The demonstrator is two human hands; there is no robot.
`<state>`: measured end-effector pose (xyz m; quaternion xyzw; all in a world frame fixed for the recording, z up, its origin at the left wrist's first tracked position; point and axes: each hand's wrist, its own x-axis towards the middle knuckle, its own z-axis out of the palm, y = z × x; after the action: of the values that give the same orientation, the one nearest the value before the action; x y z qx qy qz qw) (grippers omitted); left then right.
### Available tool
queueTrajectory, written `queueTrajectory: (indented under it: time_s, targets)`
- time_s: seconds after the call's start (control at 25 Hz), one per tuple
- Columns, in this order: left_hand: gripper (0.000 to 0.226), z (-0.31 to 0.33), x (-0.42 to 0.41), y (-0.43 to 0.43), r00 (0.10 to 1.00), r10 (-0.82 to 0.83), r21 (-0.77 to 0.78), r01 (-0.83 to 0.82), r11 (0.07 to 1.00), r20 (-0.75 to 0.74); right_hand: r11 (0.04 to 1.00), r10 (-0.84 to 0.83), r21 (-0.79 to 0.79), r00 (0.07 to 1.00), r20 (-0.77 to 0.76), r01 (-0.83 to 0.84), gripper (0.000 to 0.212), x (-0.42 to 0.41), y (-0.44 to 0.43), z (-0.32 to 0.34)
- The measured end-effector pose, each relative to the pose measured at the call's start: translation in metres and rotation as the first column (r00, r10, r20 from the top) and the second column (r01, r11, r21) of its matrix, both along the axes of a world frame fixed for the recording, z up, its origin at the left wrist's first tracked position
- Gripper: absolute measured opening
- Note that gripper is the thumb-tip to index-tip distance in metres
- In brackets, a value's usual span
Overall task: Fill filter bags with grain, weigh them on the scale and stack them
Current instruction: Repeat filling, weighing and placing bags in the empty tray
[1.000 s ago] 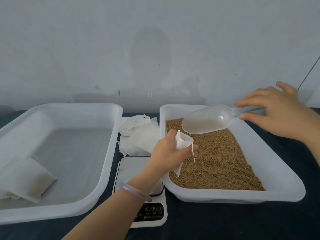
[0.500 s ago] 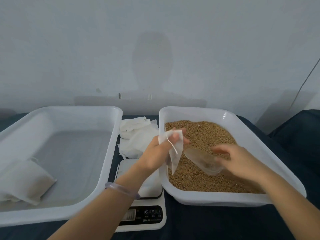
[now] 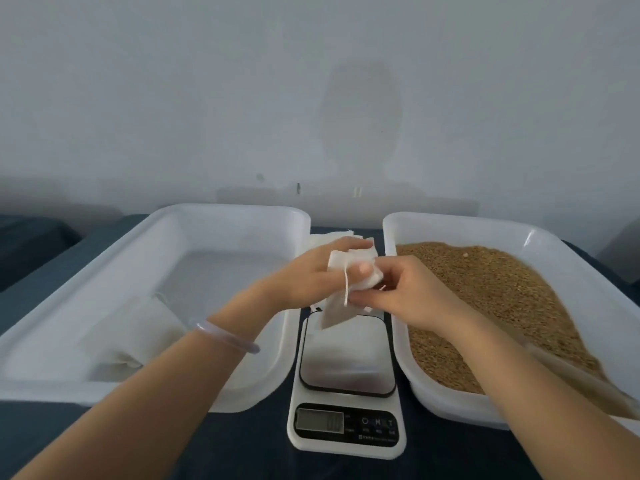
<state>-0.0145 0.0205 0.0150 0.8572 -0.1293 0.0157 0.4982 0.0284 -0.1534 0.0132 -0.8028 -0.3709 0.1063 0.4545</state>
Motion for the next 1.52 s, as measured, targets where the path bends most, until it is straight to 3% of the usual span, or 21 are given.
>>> queueTrajectory:
  time_s: [0.12, 0.2, 0.28, 0.44, 0.56, 0.72, 0.88, 1.28, 1.52]
  targets:
    - [0.044, -0.01, -0.001, 0.012, 0.994, 0.067, 0.404, -0.096, 0.91, 0.086, 0.991, -0.058, -0.109, 0.989, 0.134, 0.073, 0.015, 0.002, 0.009, -0.014]
    - [0.032, -0.019, 0.002, 0.007, 0.997, -0.016, 0.657, -0.042, 0.752, 0.082, 0.968, -0.071, -0.228, 0.984, 0.165, 0.108, 0.026, 0.004, 0.008, -0.021]
    - [0.029, -0.026, 0.004, 0.002, 0.998, -0.028, 0.748, -0.025, 0.663, 0.059, 0.94, -0.062, -0.318, 0.978, 0.201, 0.125, 0.036, 0.007, 0.006, -0.025]
    - [0.025, -0.03, 0.005, 0.003, 0.997, 0.066, 0.668, -0.079, 0.74, 0.045, 0.907, -0.022, -0.399, 0.96, 0.28, 0.137, 0.037, 0.007, 0.004, -0.026]
    - [0.038, -0.033, 0.006, 0.004, 0.996, 0.067, 0.721, -0.092, 0.687, 0.063, 0.873, 0.026, -0.469, 0.946, 0.324, 0.137, 0.034, 0.004, 0.008, -0.025]
    - [0.052, -0.036, 0.011, 0.002, 0.997, 0.019, 0.778, -0.066, 0.625, 0.07, 0.754, 0.118, -0.635, 0.918, 0.379, 0.165, 0.038, 0.007, 0.018, -0.026]
    - [0.051, -0.041, 0.019, 0.0, 0.998, -0.015, 0.816, -0.043, 0.576, 0.063, 0.7, 0.162, -0.681, 0.882, 0.443, 0.214, 0.04, 0.009, 0.03, -0.027]
    - [0.044, -0.034, 0.019, 0.0, 1.0, -0.014, 0.821, 0.015, 0.57, -0.009, 0.709, 0.164, -0.674, 0.88, 0.445, 0.209, 0.038, 0.015, 0.031, -0.032]
    - [0.03, -0.04, 0.01, -0.004, 0.996, 0.0, 0.845, -0.071, 0.53, 0.084, 0.746, 0.136, -0.637, 0.892, 0.432, 0.195, 0.016, 0.01, 0.031, -0.035]
